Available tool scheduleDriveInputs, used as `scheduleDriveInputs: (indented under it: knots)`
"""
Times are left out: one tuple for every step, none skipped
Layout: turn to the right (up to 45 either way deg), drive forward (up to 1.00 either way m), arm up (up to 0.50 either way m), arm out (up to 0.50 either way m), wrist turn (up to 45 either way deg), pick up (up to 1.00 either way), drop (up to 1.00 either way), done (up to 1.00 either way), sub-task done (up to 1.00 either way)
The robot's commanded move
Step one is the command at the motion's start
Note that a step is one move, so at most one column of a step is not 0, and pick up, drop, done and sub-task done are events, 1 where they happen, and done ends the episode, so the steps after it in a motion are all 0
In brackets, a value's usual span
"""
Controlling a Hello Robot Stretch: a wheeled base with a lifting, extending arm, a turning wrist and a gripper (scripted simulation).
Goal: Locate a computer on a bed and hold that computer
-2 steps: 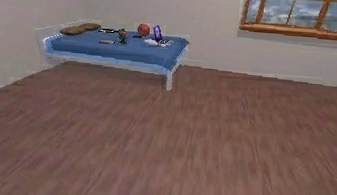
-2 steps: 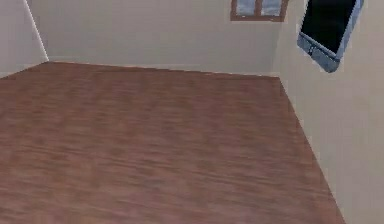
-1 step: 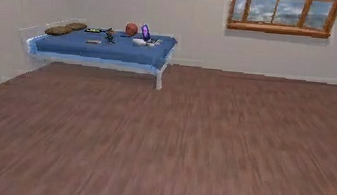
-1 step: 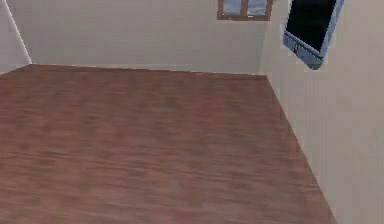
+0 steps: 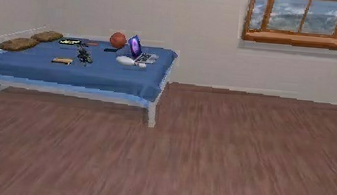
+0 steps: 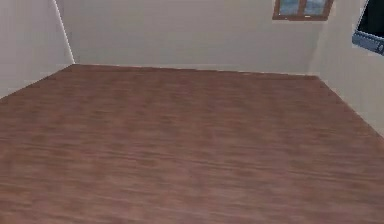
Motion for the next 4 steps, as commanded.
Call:
scheduleDriveInputs:
  knots:
    - [3.0,0.00,0.00,0.00,0.0,0.00,0.00,0.00,0.00]
    - [0.0,1.00,0.00,0.00,0.0,0.00,0.00,0.00,0.00]
    - [0.0,0.25,0.00,0.00,0.0,0.00,0.00,0.00,0.00]
    - [45.0,0.00,0.00,0.00,0.0,0.00,0.00,0.00,0.00]
